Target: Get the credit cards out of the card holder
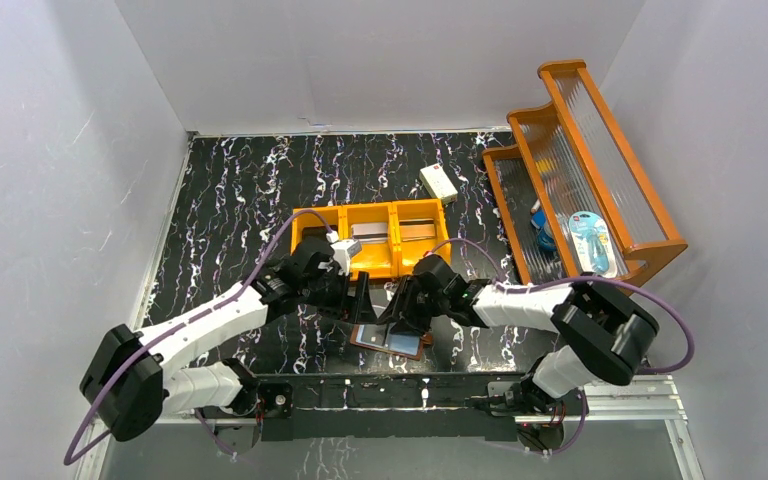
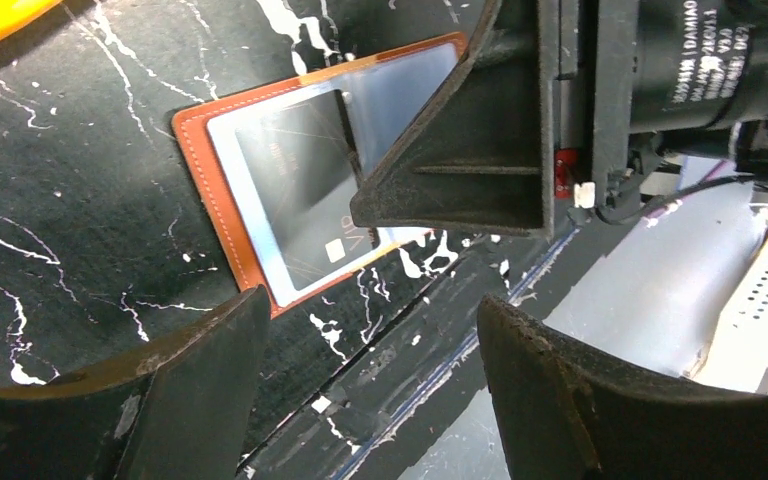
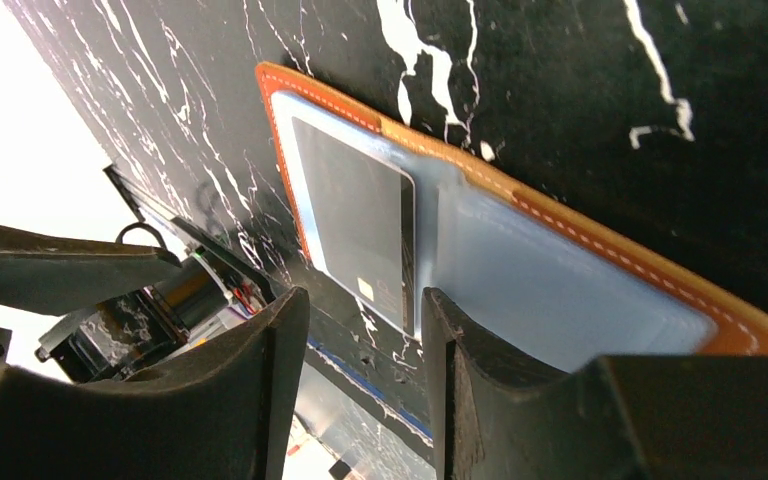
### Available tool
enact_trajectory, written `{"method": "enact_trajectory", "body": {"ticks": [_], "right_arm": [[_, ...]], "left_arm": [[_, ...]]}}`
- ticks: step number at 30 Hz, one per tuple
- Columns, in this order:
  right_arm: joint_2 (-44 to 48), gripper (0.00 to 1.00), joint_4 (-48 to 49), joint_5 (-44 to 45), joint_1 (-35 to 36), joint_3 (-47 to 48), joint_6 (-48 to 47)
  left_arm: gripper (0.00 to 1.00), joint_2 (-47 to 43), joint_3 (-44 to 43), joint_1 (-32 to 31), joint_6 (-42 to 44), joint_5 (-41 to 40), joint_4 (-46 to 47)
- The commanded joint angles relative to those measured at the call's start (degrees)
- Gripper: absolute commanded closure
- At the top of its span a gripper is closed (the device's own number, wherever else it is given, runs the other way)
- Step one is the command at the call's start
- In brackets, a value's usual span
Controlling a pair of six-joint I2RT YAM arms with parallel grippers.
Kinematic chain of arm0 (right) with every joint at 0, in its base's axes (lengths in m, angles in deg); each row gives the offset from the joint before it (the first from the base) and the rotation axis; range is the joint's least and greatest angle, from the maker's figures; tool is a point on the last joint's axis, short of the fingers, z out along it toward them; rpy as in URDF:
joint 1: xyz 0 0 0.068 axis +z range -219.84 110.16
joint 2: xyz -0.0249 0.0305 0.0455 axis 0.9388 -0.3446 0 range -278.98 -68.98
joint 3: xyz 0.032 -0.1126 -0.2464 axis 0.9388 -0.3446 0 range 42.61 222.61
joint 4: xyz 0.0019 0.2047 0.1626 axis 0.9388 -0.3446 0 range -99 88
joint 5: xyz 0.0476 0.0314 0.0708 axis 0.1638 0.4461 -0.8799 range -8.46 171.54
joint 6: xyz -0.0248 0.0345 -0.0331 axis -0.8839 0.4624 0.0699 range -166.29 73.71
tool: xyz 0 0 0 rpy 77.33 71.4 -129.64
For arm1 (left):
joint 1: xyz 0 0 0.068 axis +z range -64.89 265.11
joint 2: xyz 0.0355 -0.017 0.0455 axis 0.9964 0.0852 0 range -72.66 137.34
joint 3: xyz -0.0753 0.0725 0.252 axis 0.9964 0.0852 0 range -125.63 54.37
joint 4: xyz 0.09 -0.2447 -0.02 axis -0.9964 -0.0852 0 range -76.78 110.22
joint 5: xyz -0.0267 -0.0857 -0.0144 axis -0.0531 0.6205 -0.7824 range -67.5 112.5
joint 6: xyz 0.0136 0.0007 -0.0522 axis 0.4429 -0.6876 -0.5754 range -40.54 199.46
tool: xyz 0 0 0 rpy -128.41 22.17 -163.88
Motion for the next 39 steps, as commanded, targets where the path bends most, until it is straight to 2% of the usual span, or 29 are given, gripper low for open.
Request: {"method": "enact_trajectory", "body": {"ticks": [1, 9, 15, 17, 19, 24, 27, 30, 33, 39], "right_arm": [[-3.60, 0.47, -0.16, -1.07, -0.25, 3.80, -1.80], [-3.11, 0.52, -0.51, 1.54, -0.24, 0.73, -1.77], [-6.14, 0.54, -0.42, -0.22, -0.24, -0.19, -1.35], [-6.09, 0.55, -0.25, 0.01, -0.25, -0.47, -1.19], [-5.37, 0.56, -0.15, 0.63, -0.30, -0.57, -1.27], [-3.32, 0.57, -2.63, 2.72, -0.24, -0.32, -0.92], [-2.75, 0.58, -3.66, 4.87, -0.29, -1.31, -0.13], [-4.51, 0.68, -0.11, 2.36, -0.28, -1.46, -0.13], [-4.77, 0.74, 0.08, 2.18, -0.24, -1.18, -0.17], [-1.49, 0.74, 2.99, 1.85, -0.24, -3.46, 0.13]], "left_arm": [[0.26, 1.52, -0.30, -0.79, -0.78, -2.98, 0.35], [0.31, 2.91, 1.34, -1.39, -0.82, -0.70, 2.27], [0.32, 7.49, 0.73, -2.12, -1.25, 0.27, 3.87], [0.37, 10.22, 0.38, -2.91, -1.11, 0.70, 4.02], [0.49, 12.73, 1.24, -4.42, -1.24, -0.20, 4.31], [0.63, 16.65, 2.29, -6.15, -1.68, -1.61, 3.94], [0.75, 17.04, 3.20, -7.14, -6.12, -6.22, 3.73], [0.78, 17.75, 3.39, -7.43, -5.72, -5.84, 3.62], [0.79, 17.48, 3.80, -7.55, -5.79, -5.93, 3.54], [0.79, 16.43, 4.27, -7.59, -6.16, -7.32, 2.73]]}}
